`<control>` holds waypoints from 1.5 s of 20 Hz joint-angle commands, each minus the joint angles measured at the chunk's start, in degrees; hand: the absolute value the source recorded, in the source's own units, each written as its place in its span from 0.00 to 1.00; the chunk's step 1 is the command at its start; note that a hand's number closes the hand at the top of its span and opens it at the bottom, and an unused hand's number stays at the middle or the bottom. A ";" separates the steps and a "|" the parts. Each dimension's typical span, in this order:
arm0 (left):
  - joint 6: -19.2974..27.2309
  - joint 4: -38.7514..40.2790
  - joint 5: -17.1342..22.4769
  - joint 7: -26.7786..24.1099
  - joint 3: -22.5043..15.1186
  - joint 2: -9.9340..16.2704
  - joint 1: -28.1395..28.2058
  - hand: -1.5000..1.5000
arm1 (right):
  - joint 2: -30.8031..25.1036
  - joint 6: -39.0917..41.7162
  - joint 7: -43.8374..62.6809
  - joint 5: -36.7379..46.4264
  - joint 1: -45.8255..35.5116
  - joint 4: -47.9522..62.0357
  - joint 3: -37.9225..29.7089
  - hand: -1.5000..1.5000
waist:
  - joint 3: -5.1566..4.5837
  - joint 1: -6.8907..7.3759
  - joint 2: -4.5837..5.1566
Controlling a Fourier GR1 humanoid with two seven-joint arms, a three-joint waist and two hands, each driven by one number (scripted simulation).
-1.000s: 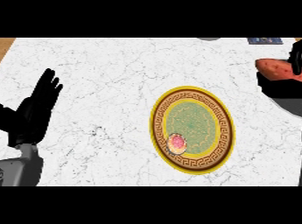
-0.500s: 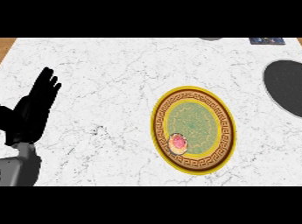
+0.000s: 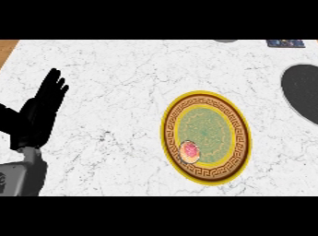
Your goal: Pick the sweet potato from the plate and place it in the pan
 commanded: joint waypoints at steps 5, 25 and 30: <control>1.85 -0.72 -2.38 0.01 -2.20 -2.05 -0.91 0.50 | -3.79 -13.55 -11.34 0.97 -3.28 24.29 -1.13 1.00 | 0.10 1.04 0.43; -2.01 0.25 0.56 -1.69 0.84 0.33 1.40 0.50 | -10.31 -1.26 -18.09 -15.78 -5.04 38.79 -17.53 0.00 | 0.24 0.59 0.52; -1.25 -1.85 0.28 -0.58 0.08 -0.53 2.77 0.50 | -18.95 12.48 -18.21 -22.66 -3.17 41.31 -23.69 0.00 | 0.24 0.10 0.17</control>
